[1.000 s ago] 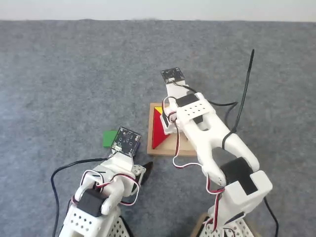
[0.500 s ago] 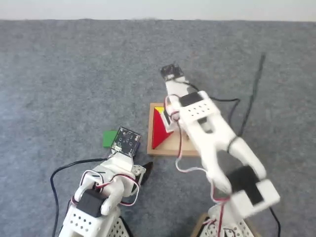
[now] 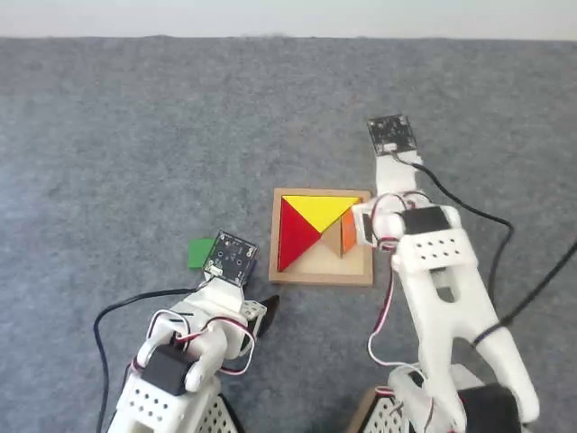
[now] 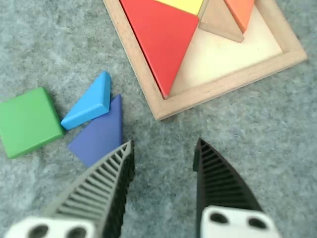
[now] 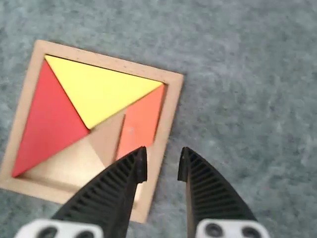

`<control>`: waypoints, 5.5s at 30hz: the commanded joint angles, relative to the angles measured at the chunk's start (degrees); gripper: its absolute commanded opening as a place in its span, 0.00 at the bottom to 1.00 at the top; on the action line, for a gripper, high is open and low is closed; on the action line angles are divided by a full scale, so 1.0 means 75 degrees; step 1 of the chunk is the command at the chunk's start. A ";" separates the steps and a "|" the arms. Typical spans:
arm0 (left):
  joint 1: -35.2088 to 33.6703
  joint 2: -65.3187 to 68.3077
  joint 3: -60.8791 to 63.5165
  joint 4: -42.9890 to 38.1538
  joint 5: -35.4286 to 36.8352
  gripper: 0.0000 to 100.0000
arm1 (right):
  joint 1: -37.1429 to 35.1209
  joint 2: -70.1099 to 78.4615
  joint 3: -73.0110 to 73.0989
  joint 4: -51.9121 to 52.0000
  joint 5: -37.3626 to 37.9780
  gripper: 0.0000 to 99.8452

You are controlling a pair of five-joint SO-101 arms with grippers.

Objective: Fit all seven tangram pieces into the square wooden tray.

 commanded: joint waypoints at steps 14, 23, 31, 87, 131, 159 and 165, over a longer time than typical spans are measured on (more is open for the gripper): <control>0.0035 -0.0141 -0.0064 0.0047 -0.0023 0.20 | 0.1155 -0.0475 0.2544 -0.2092 0.1430 0.06; 0.0586 -0.0141 -0.0064 0.0035 -0.0059 0.20 | 0.1178 -0.0475 0.2614 -0.2444 0.1442 0.02; -0.0692 -0.0141 -0.0404 -0.0328 -0.5240 0.20 | 0.1401 -0.0451 0.2614 -0.2444 0.1442 0.02; -0.3188 1.6047 -0.9993 0.0000 -0.0762 0.23 | 0.1518 -0.5914 0.5392 -0.2022 0.1887 0.01; 0.1184 1.4394 -1.0649 -0.0610 -0.1864 0.08 | 0.1952 -0.5222 0.4747 -0.1741 0.1172 0.01; 0.1571 1.5684 -1.0966 -0.0926 -0.2110 0.20 | 0.2233 -0.3640 0.4138 -0.2186 0.1184 0.01; 0.1571 1.5684 -1.1247 -0.0926 -0.2251 0.20 | 0.2233 -0.3640 0.4138 -0.2186 0.1184 0.01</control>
